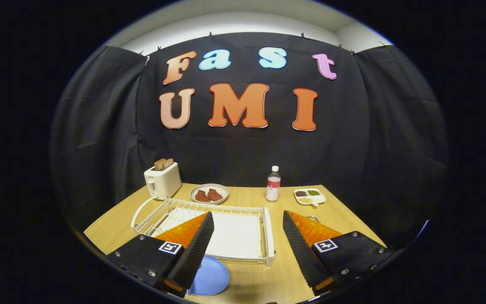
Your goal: Take the plate from the dish rack, then take the spoon from the basket and place it into the plate.
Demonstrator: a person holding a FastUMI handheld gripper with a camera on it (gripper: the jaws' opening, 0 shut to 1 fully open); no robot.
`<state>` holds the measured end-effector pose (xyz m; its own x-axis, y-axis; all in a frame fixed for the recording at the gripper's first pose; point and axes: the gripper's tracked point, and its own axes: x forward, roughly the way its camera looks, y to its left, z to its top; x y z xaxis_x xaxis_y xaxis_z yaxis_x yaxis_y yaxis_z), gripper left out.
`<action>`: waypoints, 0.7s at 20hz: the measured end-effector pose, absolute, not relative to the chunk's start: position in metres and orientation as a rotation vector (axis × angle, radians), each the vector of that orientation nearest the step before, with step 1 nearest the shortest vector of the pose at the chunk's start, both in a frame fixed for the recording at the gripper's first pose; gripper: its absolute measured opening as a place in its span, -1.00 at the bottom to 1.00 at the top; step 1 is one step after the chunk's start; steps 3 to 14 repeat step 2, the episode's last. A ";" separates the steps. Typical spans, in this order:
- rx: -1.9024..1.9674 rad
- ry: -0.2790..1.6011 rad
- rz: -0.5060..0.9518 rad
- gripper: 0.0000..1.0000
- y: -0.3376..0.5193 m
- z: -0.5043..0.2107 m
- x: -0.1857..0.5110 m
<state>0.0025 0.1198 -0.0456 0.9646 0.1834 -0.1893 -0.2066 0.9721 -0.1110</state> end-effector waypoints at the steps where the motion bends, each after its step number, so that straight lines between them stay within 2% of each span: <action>1: -0.125 0.164 0.190 0.95 0.114 -0.036 0.007; 14: -0.117 0.146 0.176 0.95 0.108 -0.026 0.012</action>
